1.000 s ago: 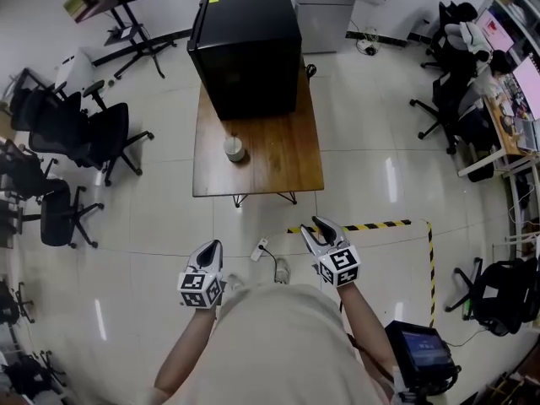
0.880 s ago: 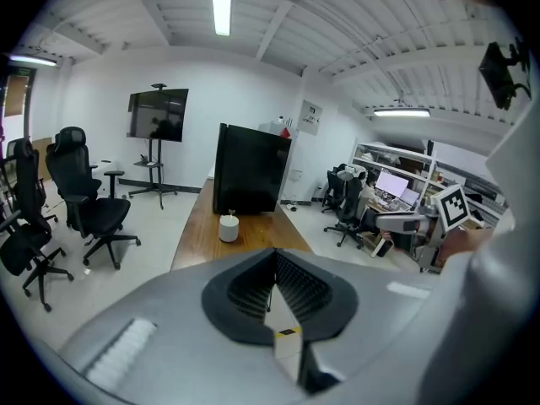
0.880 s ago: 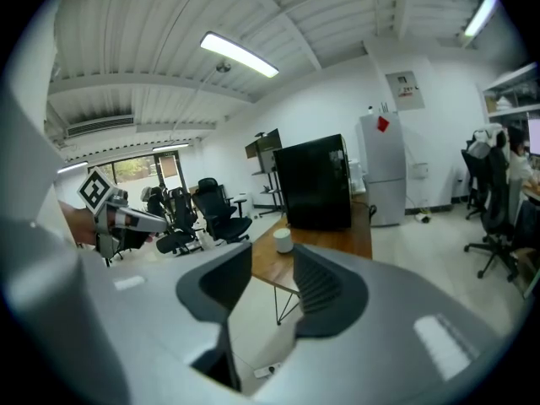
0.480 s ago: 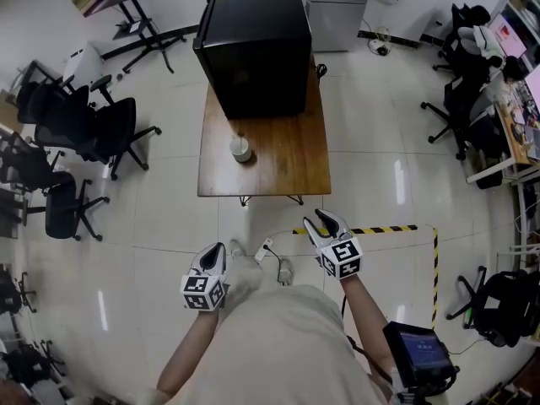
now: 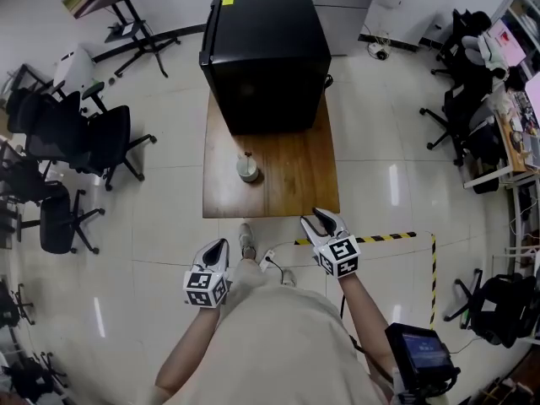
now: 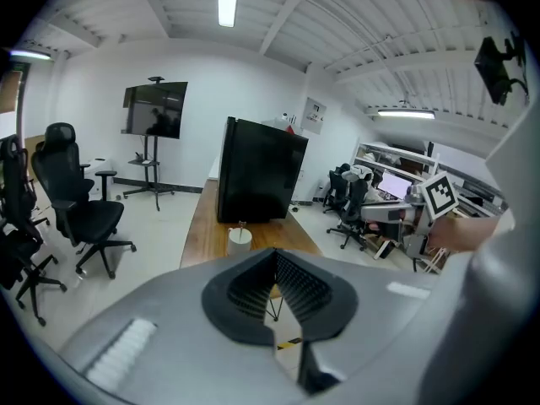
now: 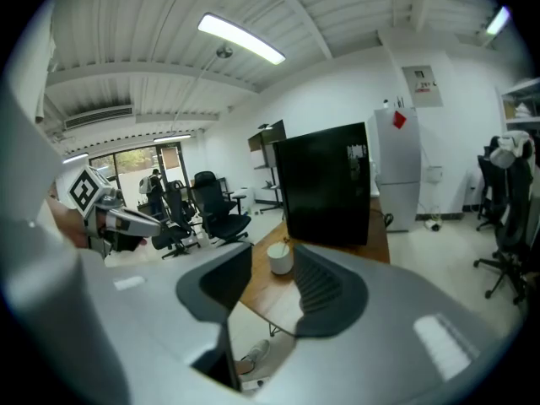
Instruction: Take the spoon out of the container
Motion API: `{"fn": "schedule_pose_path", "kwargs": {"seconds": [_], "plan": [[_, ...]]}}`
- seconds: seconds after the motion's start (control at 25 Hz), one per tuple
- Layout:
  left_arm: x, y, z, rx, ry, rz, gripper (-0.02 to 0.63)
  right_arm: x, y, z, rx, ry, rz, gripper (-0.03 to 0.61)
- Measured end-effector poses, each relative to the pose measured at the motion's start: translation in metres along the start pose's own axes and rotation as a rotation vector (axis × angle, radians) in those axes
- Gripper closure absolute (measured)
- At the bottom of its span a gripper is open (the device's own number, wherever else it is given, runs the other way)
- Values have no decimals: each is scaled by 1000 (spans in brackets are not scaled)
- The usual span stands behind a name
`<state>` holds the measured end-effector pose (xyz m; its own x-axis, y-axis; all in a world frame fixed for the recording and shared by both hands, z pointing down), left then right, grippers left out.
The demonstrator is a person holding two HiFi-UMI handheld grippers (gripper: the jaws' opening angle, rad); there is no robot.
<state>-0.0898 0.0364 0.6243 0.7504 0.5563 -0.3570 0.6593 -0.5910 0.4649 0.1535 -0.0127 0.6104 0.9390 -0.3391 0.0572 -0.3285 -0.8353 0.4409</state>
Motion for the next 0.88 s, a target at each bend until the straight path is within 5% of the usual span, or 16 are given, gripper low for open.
{"fn": "schedule_pose_path", "kwargs": {"seconds": [0.52, 0.88], "plan": [[-95, 60, 68, -60, 72, -164, 624, -16, 96, 41, -94, -17, -77, 428], [-145, 90, 65, -114, 85, -251, 624, -35, 149, 47, -131, -68, -96, 428]]}}
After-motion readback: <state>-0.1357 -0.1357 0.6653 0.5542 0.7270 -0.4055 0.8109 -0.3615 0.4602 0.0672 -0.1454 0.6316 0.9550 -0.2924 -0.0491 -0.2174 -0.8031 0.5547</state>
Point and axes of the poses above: the fingertips, and each gripper's own axes: y forward along the fingers, x to its right, z out of its top, the point moved 1 cm from there along -y, backward along the fingers, and after that the axes turned 13 degrees about -z, right-handed, at the moved point
